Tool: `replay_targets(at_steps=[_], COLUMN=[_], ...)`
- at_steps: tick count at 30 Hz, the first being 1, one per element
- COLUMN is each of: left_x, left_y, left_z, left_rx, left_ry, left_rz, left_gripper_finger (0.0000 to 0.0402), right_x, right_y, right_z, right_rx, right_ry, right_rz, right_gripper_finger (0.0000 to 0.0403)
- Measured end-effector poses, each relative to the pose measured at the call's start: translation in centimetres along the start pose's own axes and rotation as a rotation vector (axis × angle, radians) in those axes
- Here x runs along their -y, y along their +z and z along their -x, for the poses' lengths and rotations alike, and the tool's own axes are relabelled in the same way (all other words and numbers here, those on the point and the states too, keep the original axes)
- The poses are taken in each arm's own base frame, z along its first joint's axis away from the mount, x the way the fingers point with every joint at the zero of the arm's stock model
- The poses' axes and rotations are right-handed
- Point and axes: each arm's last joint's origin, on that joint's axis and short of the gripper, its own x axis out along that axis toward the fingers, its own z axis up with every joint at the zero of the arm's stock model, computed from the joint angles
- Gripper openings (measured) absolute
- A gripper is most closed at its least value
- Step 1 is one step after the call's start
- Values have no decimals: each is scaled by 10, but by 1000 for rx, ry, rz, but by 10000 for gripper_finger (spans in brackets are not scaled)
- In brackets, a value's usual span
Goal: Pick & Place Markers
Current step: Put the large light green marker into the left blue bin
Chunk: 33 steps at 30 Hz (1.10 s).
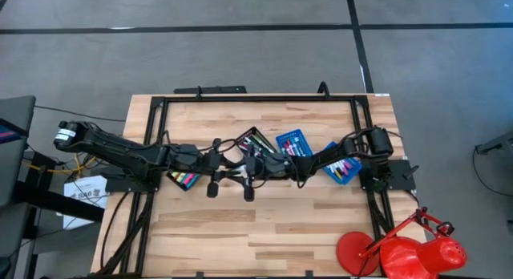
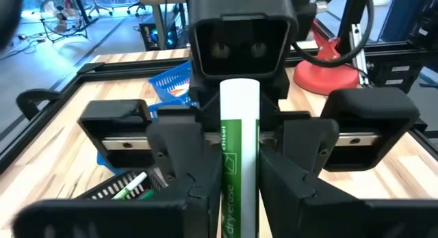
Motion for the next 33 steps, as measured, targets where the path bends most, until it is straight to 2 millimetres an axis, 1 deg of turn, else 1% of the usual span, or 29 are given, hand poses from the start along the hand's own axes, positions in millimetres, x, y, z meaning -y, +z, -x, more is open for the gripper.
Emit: replay_targets(at_steps=[5, 9, 12, 15, 18, 23, 27, 30, 33], left_x=[0, 0, 0, 0, 0, -1, -1, -1, -1], left_y=[0, 0, 0, 1, 1, 0, -3, -3, -3], left_z=[0, 0, 0, 0, 0, 0, 0, 0, 0], left_rx=[-2, -4, -3, 8, 2, -6, -26, -27, -26], left_ry=[5, 5, 5, 6, 10, 33, 32, 31, 31], left_rz=[0, 1, 7, 41, 46, 45, 42, 42, 42], left_gripper_finger=[81, 81, 82, 89, 105, 136, 149, 149, 145], right_x=[0, 1, 1, 1, 4, 6, 8, 12, 22], right_y=[-2, -1, 2, 10, 20, 44, 63, 64, 53], right_z=[0, 1, 2, 5, 13, 37, 67, 91, 112], right_rx=[-16, -24, -25, -51, -112, -230, -347, -475, -640], right_ry=[-1, -6, -23, -22, -42, -151, -326, -506, -648], right_rz=[2, 3, 3, -13, -36, -47, -49, -57, -139], right_gripper_finger=[85, 60, 55, 62, 65, 60, 59, 58, 59])
